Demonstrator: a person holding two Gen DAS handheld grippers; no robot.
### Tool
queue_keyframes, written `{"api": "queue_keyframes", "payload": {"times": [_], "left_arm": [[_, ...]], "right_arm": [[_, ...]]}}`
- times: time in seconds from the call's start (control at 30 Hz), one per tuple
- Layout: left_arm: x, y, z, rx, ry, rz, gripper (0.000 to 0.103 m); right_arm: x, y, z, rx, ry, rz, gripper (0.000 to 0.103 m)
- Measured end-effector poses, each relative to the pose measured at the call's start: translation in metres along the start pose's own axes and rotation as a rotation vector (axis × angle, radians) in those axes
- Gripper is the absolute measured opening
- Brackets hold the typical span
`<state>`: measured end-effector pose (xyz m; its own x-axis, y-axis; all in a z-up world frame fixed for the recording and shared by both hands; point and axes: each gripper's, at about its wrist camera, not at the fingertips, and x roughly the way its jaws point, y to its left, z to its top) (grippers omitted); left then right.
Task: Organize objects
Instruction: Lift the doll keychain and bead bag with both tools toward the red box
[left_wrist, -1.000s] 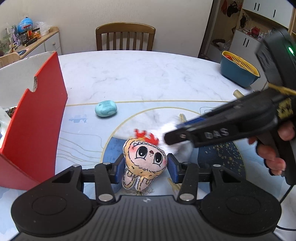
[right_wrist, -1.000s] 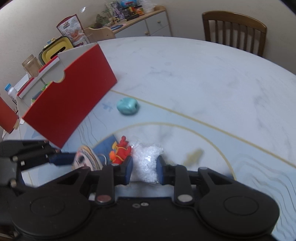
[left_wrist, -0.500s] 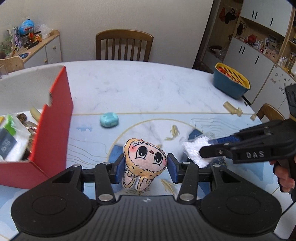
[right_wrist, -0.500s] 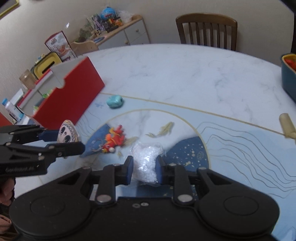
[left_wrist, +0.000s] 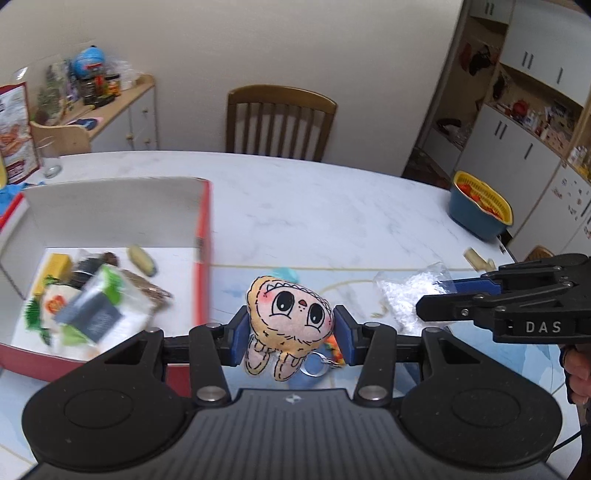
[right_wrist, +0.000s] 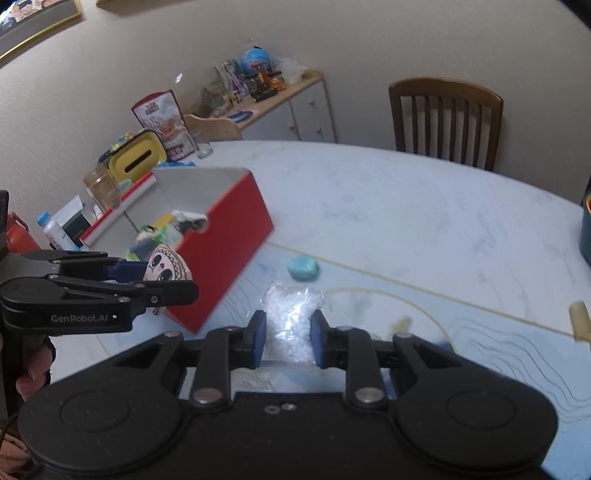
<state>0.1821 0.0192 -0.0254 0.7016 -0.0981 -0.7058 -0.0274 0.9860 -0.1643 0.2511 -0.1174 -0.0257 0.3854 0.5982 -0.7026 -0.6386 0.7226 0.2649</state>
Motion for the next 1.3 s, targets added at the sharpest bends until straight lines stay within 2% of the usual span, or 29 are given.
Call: {"api": "queue_keyframes", "payload": {"times": [0.33, 0.63, 0.97, 1.3], "left_arm": [[-0.03, 0.075, 0.028, -0.029, -0.039, 0.047, 0.046], [-0.037, 0.14, 0.052, -0.034, -0.026, 0.077, 0.046], [-0.004, 0.187, 0.07, -0.009, 0.012, 0.116, 0.046], [0.047, 0.2, 0.078, 0.036, 0.084, 0.114, 0.046]], "right_arm": [[0.022, 0.067, 0.037, -0.056, -0.045, 0.023, 0.024], [0.054, 0.114, 0.064, -0.055, -0.073, 0.009, 0.024], [0.101, 0.14, 0.087, -0.044, -0.073, -0.047, 0.024], [0.148, 0.14, 0.097, 0.014, -0.036, -0.113, 0.024]]}}
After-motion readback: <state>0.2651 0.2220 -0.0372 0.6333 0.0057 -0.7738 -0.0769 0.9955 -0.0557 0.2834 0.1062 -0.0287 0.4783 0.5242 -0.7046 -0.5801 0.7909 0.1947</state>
